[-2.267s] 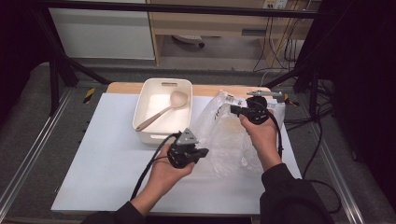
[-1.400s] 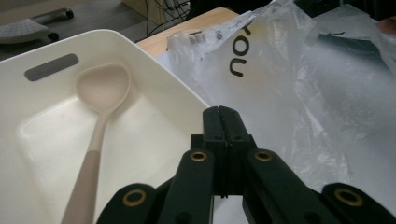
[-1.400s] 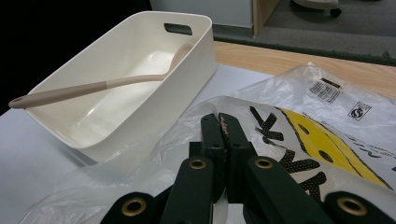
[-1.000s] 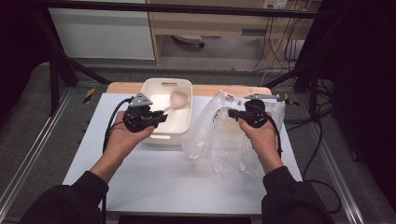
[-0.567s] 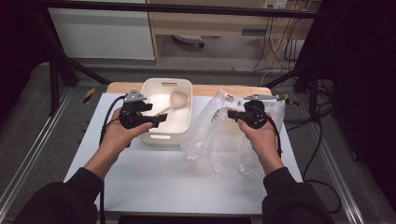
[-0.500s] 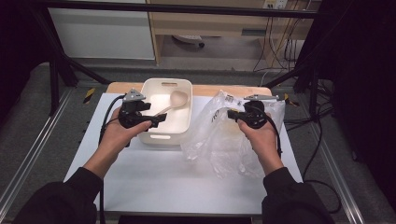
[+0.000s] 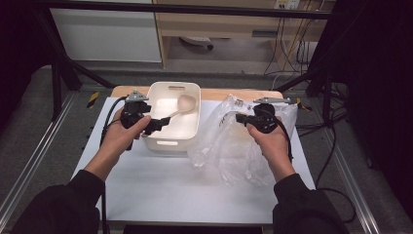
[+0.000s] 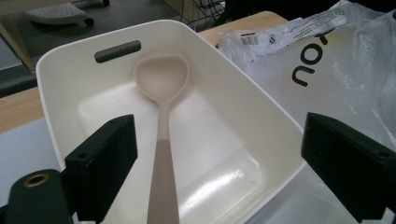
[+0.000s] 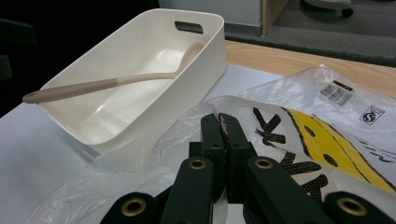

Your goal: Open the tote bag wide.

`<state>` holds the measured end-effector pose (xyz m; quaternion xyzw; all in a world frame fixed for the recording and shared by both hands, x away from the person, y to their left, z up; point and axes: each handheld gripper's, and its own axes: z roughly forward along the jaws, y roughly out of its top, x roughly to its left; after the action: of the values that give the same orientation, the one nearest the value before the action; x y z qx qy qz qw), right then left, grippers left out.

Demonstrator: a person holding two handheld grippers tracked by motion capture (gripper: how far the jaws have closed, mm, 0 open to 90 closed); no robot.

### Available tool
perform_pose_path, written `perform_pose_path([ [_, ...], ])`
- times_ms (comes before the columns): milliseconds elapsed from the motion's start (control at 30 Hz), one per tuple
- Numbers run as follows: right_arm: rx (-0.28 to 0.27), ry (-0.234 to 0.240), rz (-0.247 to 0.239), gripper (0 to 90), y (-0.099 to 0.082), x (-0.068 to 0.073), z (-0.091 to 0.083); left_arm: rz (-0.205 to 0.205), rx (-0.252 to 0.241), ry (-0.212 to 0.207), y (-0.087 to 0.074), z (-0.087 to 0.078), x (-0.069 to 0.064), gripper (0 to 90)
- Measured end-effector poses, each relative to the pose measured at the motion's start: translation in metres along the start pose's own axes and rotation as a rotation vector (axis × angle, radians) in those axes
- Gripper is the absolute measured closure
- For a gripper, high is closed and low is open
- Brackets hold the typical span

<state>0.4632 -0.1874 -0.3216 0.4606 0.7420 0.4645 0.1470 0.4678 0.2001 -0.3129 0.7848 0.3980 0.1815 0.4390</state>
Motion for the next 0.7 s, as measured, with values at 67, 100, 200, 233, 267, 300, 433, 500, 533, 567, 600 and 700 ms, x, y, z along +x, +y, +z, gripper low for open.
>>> perform_pose_path([
  [67,-0.003,0.001,-0.002,90.0,0.002,0.001,-0.001,0.001,0.001,0.006,0.000,0.001,0.002,10.5],
  [100,-0.004,0.003,0.003,90.0,0.002,0.001,-0.001,0.000,0.002,0.003,0.000,0.001,0.003,10.6],
  [200,-0.010,0.005,0.000,90.0,0.004,0.002,-0.002,0.005,0.009,0.002,0.000,0.003,0.003,10.6],
  [233,-0.011,0.007,0.001,90.0,0.005,0.002,-0.002,0.005,0.008,0.001,-0.001,0.004,0.003,10.6],
  [267,-0.013,0.008,-0.003,90.0,0.005,0.002,-0.001,0.008,0.009,-0.001,0.000,0.005,0.003,10.5],
  [300,-0.013,0.009,0.001,90.0,0.006,0.002,-0.001,0.008,0.010,-0.003,0.000,0.005,0.003,10.6],
  [433,-0.015,0.012,0.011,90.0,0.007,0.002,0.000,0.010,0.014,0.001,0.000,0.008,0.004,10.6],
  [500,-0.014,0.011,0.005,90.0,0.007,0.002,0.000,0.005,0.009,0.009,0.000,0.009,0.005,10.9],
  [533,-0.013,0.011,0.005,90.0,0.007,0.002,0.000,0.004,0.011,0.007,0.000,0.009,0.005,11.0],
  [567,-0.013,0.011,0.005,90.0,0.007,0.002,0.001,0.006,0.015,0.005,0.000,0.010,0.006,11.0],
  [600,-0.012,0.012,0.006,90.0,0.007,0.002,0.001,0.005,0.017,0.002,-0.001,0.010,0.006,11.0],
  [700,-0.008,0.011,0.006,90.0,0.007,0.001,0.002,0.006,0.023,-0.004,-0.001,0.012,0.005,11.0],
])
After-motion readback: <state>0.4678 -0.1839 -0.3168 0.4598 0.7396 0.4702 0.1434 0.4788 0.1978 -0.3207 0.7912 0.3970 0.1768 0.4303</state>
